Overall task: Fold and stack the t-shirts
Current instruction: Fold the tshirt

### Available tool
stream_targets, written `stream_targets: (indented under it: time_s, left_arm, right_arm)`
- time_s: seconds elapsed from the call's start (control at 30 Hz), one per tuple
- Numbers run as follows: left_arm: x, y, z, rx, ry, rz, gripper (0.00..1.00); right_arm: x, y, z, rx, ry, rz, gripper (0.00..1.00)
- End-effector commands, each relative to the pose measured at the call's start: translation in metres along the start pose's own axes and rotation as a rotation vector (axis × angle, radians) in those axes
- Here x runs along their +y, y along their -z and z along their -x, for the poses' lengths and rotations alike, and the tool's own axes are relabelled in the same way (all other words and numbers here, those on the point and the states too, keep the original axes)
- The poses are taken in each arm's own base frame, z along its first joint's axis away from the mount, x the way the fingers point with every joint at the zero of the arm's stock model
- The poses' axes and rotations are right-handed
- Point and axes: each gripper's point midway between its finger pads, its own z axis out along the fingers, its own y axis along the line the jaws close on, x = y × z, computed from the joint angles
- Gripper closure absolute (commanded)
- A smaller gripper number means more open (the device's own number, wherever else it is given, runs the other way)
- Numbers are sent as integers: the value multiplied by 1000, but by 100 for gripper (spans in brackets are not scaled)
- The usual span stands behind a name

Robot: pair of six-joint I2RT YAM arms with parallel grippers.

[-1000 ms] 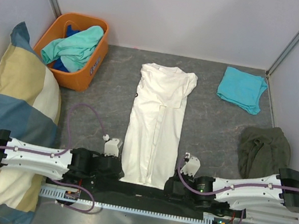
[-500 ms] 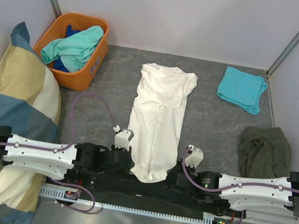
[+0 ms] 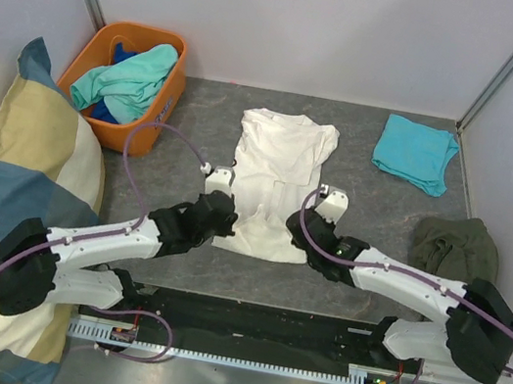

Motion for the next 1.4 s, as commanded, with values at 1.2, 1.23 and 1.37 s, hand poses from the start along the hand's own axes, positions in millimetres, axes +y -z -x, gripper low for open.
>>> stream_targets:
  time_s: [1.2,1.23,1.37]
  left_arm:
    - [40,-67,201,-296,-59,68,0]
    - [46,-66,183,-264,-37,72,0]
    - [48,-47,135,-199,20,-2,0]
  right_arm:
    - [-41,-78,146,-131,-33,-61,41]
    - [-47,-75,131,-96,-26,-52,40]
    - [-33,-52,88,14,-11,109,40]
